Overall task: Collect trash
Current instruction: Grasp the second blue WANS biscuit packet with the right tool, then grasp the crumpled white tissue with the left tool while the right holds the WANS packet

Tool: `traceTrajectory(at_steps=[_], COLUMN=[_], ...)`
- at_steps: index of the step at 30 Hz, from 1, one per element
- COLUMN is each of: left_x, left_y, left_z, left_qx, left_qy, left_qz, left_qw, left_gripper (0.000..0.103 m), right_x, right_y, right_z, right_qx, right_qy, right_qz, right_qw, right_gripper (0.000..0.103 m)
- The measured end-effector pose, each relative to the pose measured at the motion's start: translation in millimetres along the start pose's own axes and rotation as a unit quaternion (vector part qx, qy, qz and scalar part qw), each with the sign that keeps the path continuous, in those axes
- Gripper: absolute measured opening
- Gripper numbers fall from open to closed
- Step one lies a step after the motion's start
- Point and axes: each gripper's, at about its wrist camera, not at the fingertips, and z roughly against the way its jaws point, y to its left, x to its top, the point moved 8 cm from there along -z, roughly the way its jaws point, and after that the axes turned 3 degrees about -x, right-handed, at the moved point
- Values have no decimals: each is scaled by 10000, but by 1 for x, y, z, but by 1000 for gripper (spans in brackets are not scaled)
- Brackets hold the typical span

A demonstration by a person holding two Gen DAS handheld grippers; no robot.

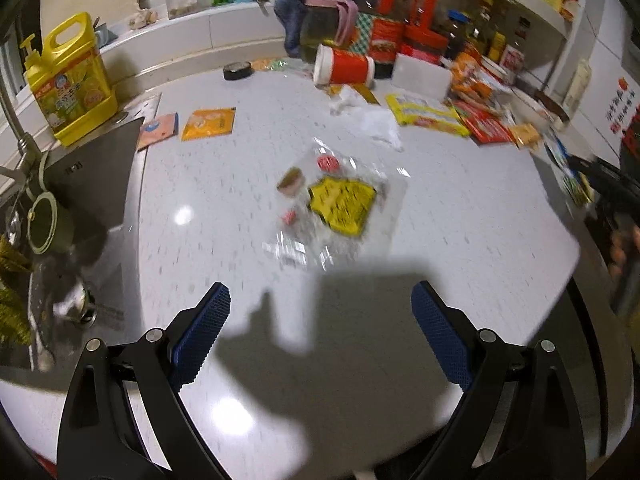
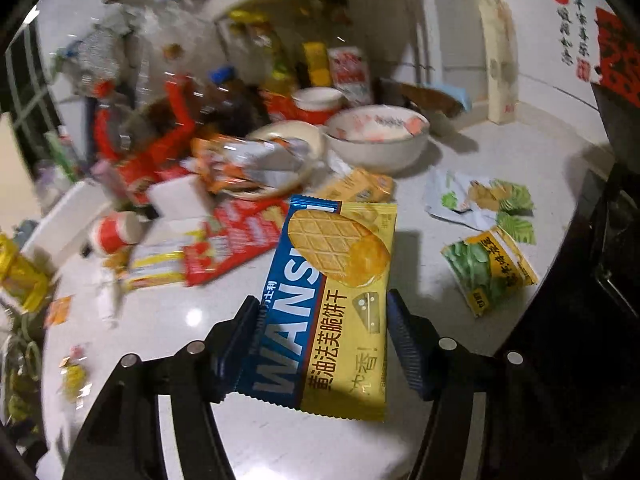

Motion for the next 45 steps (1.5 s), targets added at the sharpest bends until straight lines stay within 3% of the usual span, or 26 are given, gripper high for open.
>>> traceTrajectory(at_steps=[5,9,12,14,15,16,17,18,24,29,32,33,34,35,36,37,39,45], left_x=[22,35,40,42,43,44,44,45,41,50,68,78,86,96,110,117,136,164], left_y=[5,4,4,-1,-4,-8,-11,-13,-22,-50,-66,-69,-69,-68,-67,-64,-62,-53], left_z=[-38,-70,-77,-78,-76,-73,-72,-73,-65,-53,-56,-61,-66,-72,-80,-84,-93,-144], left_qx=[-125,-94,25,-27,-87,-161,-300,-483,-891,-1511,-1378,-1400,-1386,-1331,-1267,-1161,-985,-143], left_qy=[-4,119,-9,-78,-137,-180,-126,-55,-38,-165,-348,-351,-332,-326,-382,-414,-510,-41], left_qz=[165,-67,-239,-341,-382,-445,-422,-328,-223,-233,-459,-409,-360,-297,-207,-122,-87,-182], left_qw=[9998,9999,9997,9994,9991,9987,9986,9983,9958,9881,9888,9887,9891,9901,9910,9923,9938,9997], left_gripper=[90,90,90,85,64,29,10,0,0,0,1,8,31,46,79,87,87,88], right_x=[-6,-11,-16,-18,-20,-21,-22,-24,-28,-29,-27,-27,-26,-25,-25,-24,-24,-24], right_y=[27,46,60,67,69,71,72,75,89,87,85,84,83,82,80,79,76,69], right_z=[26,39,46,48,49,49,50,51,56,57,60,61,62,63,64,65,66,68], right_qx=[392,582,729,780,816,834,851,891,965,955,926,915,904,889,874,867,854,852], right_qy=[-3,-32,-30,-16,6,17,25,47,10,15,-15,-27,-37,-50,-58,-61,-70,-77], right_qz=[56,102,164,218,225,228,230,233,416,375,410,422,428,422,405,387,352,180], right_qw=[9992,9982,9972,9967,9964,9963,9961,9957,9945,9947,9949,9949,9950,9951,9953,9955,9957,9962], right_gripper=[63,63,63,63,63,63,63,63,63,63,63,63,63,63,63,63,63,63])
